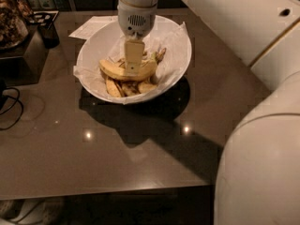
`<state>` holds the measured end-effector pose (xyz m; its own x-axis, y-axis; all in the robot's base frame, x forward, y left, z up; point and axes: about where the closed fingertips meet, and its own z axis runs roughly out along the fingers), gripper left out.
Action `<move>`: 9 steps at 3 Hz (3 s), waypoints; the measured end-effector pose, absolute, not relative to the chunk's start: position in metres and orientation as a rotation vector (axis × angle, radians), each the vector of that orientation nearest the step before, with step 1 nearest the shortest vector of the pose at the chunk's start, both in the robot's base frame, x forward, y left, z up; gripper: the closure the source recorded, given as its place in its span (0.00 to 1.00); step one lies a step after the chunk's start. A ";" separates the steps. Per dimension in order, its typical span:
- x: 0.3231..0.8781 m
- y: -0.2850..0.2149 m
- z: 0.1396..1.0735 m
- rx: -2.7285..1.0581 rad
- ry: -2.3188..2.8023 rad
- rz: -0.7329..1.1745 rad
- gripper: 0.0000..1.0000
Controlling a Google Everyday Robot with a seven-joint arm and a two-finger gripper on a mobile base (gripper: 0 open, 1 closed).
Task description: Pick banana from white bowl
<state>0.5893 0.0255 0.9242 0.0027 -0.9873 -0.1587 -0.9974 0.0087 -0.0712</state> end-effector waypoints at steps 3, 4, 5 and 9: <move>0.593 0.030 0.870 -2.108 2.199 0.259 0.42; 0.592 0.029 0.868 -2.105 2.210 0.276 0.60; 0.592 0.029 0.869 -2.104 2.210 0.276 0.83; 0.504 -0.004 0.930 -1.931 2.121 0.137 1.00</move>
Offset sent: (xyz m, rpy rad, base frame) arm -0.0157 -0.0152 -0.0547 -0.0415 0.2168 -0.0253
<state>0.5044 -0.0037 0.9295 -0.0758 -0.9627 -0.2598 -0.9881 0.1075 -0.1102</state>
